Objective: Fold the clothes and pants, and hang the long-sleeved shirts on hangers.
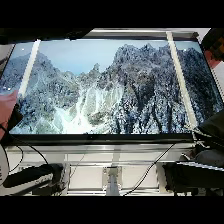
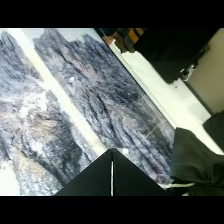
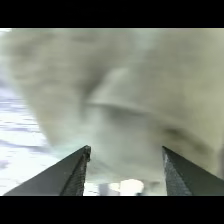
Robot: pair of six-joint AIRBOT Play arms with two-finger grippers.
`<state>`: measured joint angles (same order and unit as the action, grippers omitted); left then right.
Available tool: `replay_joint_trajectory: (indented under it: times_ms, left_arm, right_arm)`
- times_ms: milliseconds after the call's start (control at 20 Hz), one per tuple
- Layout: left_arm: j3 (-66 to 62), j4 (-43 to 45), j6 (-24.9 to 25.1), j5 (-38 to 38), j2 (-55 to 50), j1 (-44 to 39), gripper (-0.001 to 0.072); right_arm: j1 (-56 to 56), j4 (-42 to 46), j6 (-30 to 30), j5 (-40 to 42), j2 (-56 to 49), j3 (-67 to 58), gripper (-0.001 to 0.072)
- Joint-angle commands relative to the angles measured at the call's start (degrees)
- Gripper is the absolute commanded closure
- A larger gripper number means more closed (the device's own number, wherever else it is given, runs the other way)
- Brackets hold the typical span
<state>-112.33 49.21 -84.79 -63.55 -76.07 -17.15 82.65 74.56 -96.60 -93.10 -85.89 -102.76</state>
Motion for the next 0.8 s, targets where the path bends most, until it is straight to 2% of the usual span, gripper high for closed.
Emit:
replay_joint_trajectory:
  times_ms: [0,50,200,300,500,750]
  left_arm:
    - [0.0,4.5,2.1,-1.7,0.0,0.9,0.0668]
    - [0.0,5.1,2.1,-2.6,0.0,1.9,0.0668]
    - [0.0,5.2,2.1,-6.6,0.4,7.0,0.0677]
    - [0.0,5.2,2.1,-11.5,1.6,11.5,0.0678]
    - [0.0,5.2,2.1,-19.7,4.6,20.7,0.0677]
    - [0.0,5.2,2.0,-21.6,7.2,28.9,0.0677]
  right_arm:
    - [-1.2,-26.3,-1.2,2.1,0.0,-9.1,0.0467]
    - [-3.3,-35.0,1.2,2.7,0.0,-11.5,0.0699]
    - [-14.7,-48.3,2.2,2.4,0.1,-14.6,0.0698]
    - [-25.8,-50.5,2.3,1.6,0.0,-14.6,0.0699]
    - [-49.1,-46.5,2.8,4.5,-0.3,-14.5,0.0699]
    - [-68.1,-31.6,2.8,10.3,-0.5,-14.5,0.0698]
